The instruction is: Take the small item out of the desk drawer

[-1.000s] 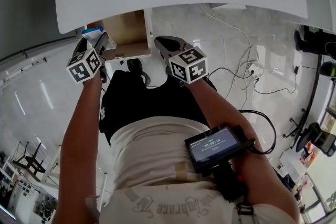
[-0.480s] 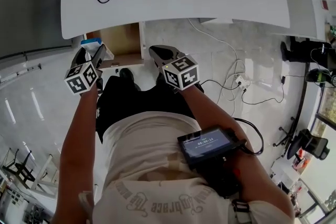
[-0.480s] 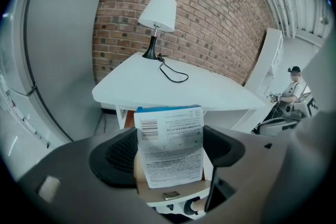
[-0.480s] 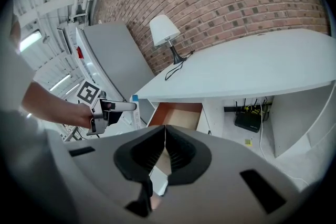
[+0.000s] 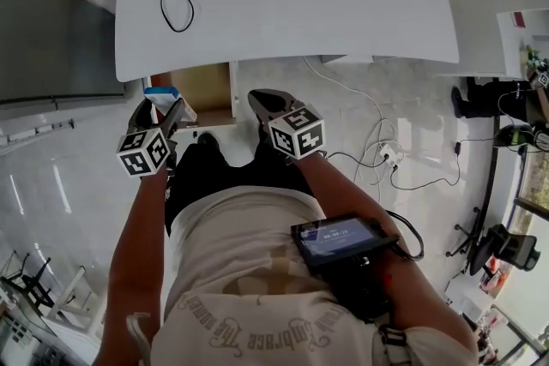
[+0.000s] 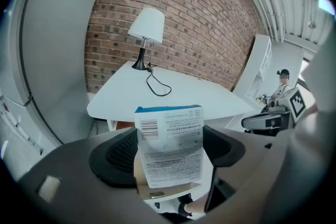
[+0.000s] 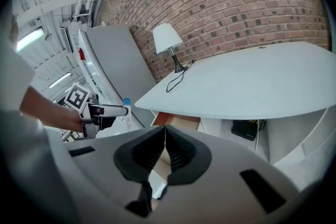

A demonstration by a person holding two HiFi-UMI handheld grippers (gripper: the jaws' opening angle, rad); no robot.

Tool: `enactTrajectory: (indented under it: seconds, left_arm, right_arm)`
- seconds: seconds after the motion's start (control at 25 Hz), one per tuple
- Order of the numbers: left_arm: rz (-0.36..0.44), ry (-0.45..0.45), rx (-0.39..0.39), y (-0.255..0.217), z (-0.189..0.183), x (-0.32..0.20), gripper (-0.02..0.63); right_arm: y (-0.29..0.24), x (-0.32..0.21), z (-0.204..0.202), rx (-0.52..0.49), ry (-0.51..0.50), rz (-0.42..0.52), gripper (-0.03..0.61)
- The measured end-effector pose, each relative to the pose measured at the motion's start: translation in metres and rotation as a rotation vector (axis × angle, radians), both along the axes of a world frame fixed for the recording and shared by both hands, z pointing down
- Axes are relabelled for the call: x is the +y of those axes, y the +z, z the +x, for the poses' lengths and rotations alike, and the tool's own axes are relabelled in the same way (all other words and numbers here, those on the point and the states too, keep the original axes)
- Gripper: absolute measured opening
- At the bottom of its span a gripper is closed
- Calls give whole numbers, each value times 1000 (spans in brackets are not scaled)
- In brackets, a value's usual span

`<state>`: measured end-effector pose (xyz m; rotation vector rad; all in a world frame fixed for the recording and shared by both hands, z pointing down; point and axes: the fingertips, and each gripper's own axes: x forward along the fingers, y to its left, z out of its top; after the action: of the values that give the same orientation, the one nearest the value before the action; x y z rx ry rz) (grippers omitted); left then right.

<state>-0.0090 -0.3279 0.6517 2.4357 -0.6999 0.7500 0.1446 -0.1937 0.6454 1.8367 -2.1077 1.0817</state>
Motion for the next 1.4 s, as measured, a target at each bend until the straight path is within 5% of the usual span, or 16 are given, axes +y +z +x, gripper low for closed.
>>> enactTrajectory:
  seconds: [0.84, 1.4]
  left_arm:
    - [29, 128, 50, -54, 13, 31, 391]
    - [85, 132, 122, -95, 9, 22, 390]
  right_arm:
    - [-64, -3, -4, 54, 6, 55, 6]
    - [-115, -27, -14, 97, 0, 156, 6]
